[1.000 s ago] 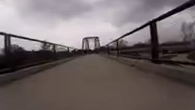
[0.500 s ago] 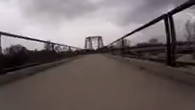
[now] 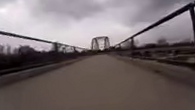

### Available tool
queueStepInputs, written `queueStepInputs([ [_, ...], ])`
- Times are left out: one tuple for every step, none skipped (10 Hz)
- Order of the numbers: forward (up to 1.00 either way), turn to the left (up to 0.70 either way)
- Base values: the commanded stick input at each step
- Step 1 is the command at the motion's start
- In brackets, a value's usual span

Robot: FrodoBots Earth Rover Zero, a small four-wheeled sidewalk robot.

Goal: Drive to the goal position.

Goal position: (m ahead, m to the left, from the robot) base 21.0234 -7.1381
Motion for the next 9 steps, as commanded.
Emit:
queueStepInputs([
  [1.0, 0.0],
  [1.0, 0.0],
  [1.0, 0.0],
  [1.0, 0.0],
  [1.0, 0.0],
  [1.0, 0.0],
  [1.0, 0.0],
  [1.0, 0.0],
  [1.0, 0.0],
])
